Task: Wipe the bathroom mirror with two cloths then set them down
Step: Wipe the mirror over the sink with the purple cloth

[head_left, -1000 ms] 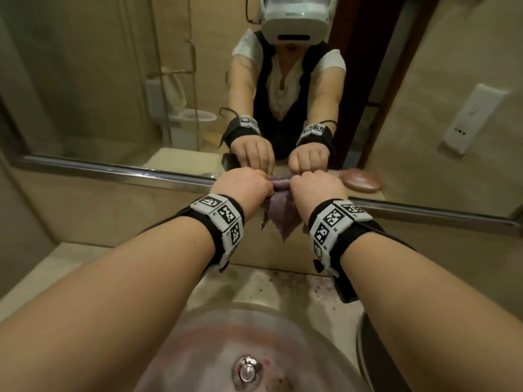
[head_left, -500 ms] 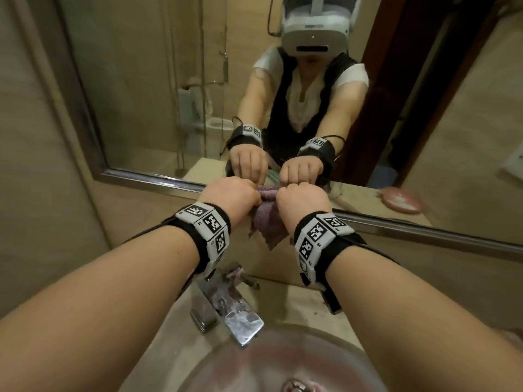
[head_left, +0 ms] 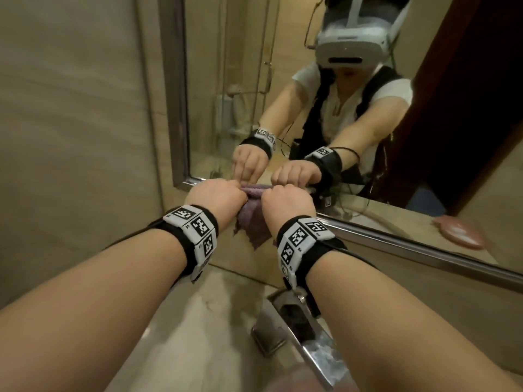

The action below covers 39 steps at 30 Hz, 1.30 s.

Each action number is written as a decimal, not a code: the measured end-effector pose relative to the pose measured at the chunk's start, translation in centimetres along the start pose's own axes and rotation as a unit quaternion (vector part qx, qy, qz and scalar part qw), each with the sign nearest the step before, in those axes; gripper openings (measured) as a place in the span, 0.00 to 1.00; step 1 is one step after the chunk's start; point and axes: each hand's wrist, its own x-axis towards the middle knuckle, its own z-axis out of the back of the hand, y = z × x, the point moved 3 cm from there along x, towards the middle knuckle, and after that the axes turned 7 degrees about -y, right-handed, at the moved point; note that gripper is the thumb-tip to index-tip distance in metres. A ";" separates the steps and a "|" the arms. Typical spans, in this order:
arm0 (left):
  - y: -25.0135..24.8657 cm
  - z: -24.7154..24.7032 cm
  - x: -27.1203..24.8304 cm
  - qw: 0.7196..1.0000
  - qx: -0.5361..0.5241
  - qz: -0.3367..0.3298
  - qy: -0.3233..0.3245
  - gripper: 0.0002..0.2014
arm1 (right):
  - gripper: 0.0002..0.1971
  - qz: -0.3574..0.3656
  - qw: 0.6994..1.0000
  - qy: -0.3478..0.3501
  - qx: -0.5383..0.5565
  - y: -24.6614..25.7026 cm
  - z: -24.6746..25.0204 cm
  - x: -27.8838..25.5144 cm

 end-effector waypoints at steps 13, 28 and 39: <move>6.6 -4.3 -2.5 0.996 -0.012 0.087 0.030 0.25 | 0.14 0.058 0.997 -0.049 0.035 8.2 0.5 5.1; 4.1 -5.7 -3.0 0.979 -0.097 0.176 0.013 0.30 | 0.32 0.147 0.985 0.010 -0.093 5.1 -2.9 0.1; 4.9 -3.6 -0.8 0.965 -0.099 0.230 -0.082 0.32 | 0.32 0.139 0.962 -0.076 -0.224 3.7 -0.6 2.5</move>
